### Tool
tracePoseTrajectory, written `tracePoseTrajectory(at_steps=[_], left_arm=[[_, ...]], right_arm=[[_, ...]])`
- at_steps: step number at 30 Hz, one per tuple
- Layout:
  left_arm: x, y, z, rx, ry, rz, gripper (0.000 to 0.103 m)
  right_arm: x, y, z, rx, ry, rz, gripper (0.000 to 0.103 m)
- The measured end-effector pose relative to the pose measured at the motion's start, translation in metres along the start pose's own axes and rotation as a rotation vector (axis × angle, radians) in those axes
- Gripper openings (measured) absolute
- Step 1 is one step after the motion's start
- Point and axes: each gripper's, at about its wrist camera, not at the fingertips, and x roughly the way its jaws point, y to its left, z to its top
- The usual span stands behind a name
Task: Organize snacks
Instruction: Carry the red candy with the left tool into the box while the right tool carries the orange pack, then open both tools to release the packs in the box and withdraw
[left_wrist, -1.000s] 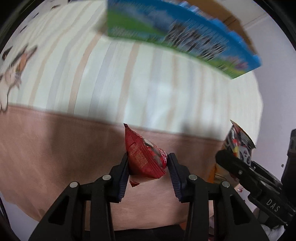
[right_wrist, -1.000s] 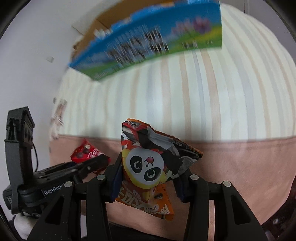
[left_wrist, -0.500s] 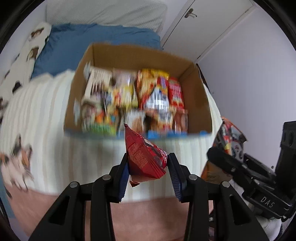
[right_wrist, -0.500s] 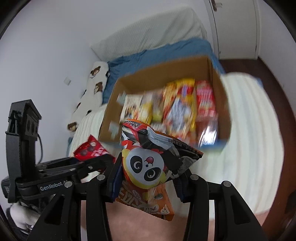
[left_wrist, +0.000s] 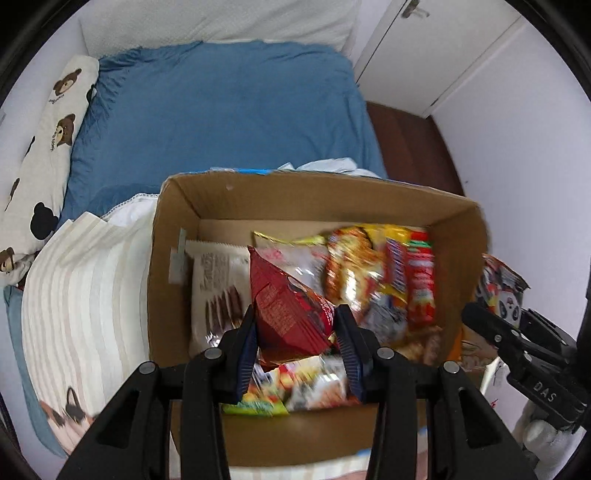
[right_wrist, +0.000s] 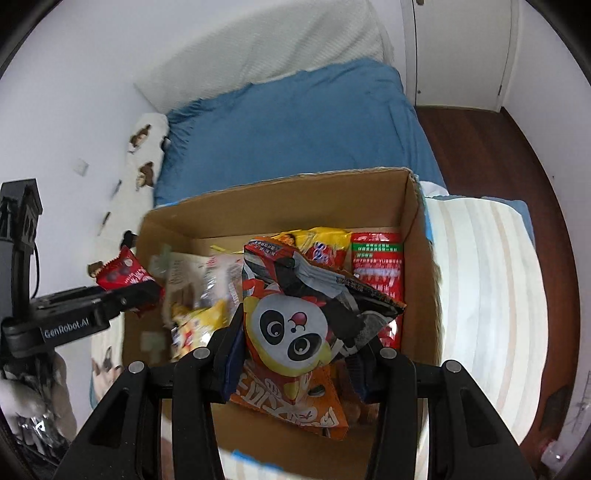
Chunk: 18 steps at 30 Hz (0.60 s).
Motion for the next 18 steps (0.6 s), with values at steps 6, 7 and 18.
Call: tracePoseTrajectory(at_steps=[6,7,18], left_arm=[[0.044,0.023,0.024,-0.02,0.077,0.018,0.038],[0.047,0.025,0.025,-0.019,0.085,0.015,0.038],[0.057,0.031,0.026,-0.023,0.105,0.019,0.093]], right_arm=[[0.04,-0.006,0.016,0.017,0.042,-0.003,0.049],[0.045,-0.007,0.017,0.019,0.047,-0.001,0.049],[0.074,0.004,0.019,-0.014,0.111,-0.053,0.099]])
